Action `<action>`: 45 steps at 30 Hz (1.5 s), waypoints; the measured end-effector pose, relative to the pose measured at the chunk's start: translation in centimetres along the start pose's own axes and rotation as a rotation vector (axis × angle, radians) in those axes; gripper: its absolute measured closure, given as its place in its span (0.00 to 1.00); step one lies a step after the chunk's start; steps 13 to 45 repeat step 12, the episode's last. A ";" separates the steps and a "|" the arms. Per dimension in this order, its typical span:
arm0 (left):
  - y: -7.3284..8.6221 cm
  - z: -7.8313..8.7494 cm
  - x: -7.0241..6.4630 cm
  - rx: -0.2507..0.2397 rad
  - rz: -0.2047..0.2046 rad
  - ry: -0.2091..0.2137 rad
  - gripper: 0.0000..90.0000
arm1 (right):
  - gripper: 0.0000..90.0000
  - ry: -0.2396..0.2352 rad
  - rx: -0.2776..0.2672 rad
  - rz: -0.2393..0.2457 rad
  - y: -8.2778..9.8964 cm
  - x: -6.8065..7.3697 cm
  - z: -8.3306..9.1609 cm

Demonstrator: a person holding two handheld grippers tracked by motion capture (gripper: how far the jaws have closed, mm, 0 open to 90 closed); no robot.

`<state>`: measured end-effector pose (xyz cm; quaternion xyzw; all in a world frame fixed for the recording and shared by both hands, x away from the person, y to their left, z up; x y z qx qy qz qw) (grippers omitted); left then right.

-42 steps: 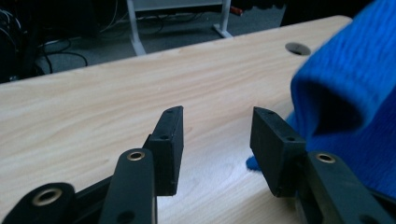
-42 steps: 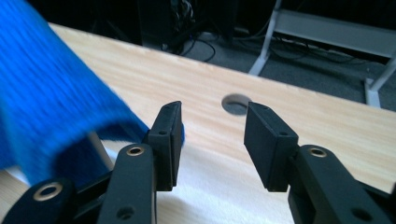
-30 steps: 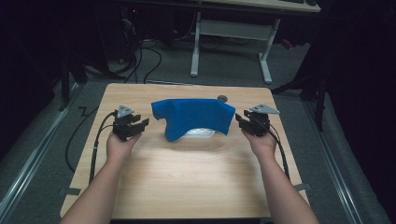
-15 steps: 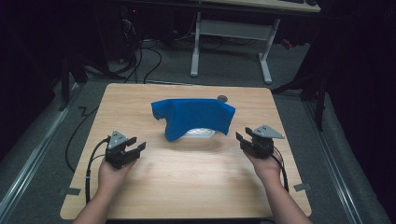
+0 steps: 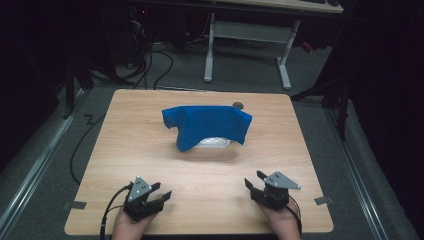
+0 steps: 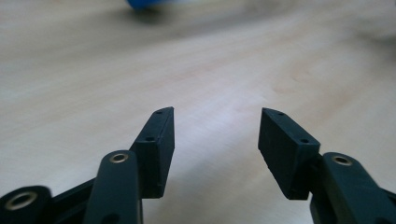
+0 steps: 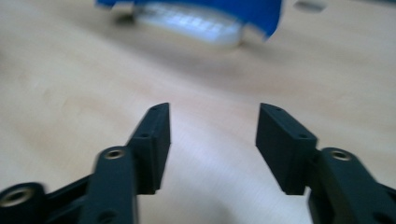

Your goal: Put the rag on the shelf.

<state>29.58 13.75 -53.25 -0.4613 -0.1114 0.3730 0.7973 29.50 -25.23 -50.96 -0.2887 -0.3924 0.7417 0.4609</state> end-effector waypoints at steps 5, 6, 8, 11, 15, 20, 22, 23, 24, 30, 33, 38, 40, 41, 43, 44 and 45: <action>-0.1 -1.0 -0.5 0.031 -0.059 -0.015 0.50 | 0.50 -0.031 0.068 0.083 0.8 0.7 -0.4; -0.1 -1.0 -0.5 0.031 -0.059 -0.015 0.50 | 0.50 -0.031 0.068 0.083 0.8 0.7 -0.4; -0.2 -1.1 -0.2 0.030 -0.039 -0.004 0.50 | 0.49 -0.032 0.077 0.079 0.9 0.6 -0.8; -0.1 -0.9 0.1 0.025 -0.039 -0.018 0.50 | 0.49 -0.037 0.074 0.051 1.0 0.0 -1.1; -0.1 -0.9 0.1 0.025 -0.039 -0.018 0.50 | 0.49 -0.039 0.080 0.045 1.1 -0.2 -1.1; -0.1 -0.9 0.1 0.025 -0.039 -0.018 0.50 | 0.49 -0.039 0.080 0.045 1.1 -0.2 -1.1; -0.1 -0.9 0.1 0.025 -0.039 -0.018 0.50 | 0.49 -0.039 0.080 0.045 1.1 -0.2 -1.1; -0.1 -0.9 0.1 0.025 -0.039 -0.018 0.50 | 0.49 -0.039 0.080 0.045 1.1 -0.2 -1.1; -0.1 -0.9 0.1 0.025 -0.039 -0.018 0.50 | 0.49 -0.039 0.080 0.045 1.1 -0.2 -1.1; -0.1 -0.9 0.1 0.025 -0.039 -0.018 0.50 | 0.49 -0.039 0.080 0.045 1.1 -0.2 -1.1; -0.1 -0.9 0.1 0.025 -0.039 -0.018 0.50 | 0.49 -0.039 0.080 0.045 1.1 -0.2 -1.1; -0.1 -0.9 0.1 0.025 -0.039 -0.018 0.50 | 0.49 -0.039 0.080 0.045 1.1 -0.2 -1.1; -0.1 -0.9 0.1 0.025 -0.039 -0.018 0.50 | 0.49 -0.039 0.080 0.045 1.1 -0.2 -1.1; -0.1 -0.9 0.1 0.025 -0.039 -0.018 0.50 | 0.49 -0.039 0.080 0.045 1.1 -0.2 -1.1; -0.1 -0.9 0.1 0.025 -0.039 -0.018 0.50 | 0.49 -0.039 0.080 0.045 1.1 -0.2 -1.1; -0.1 -0.9 0.1 0.025 -0.039 -0.018 0.50 | 0.49 -0.039 0.080 0.045 1.1 -0.2 -1.1; -0.1 -0.9 0.1 0.025 -0.039 -0.018 0.50 | 0.49 -0.039 0.080 0.045 1.1 -0.2 -1.1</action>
Point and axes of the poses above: each handheld gripper's, and its own axes: z roughly backward along the jaws, y roughly out of its underside, x roughly to its left, the point moved 1 cm from there along -z, roughly forward along the jaws, and after that the axes turned 4 degrees about y, right-handed, at the moved point
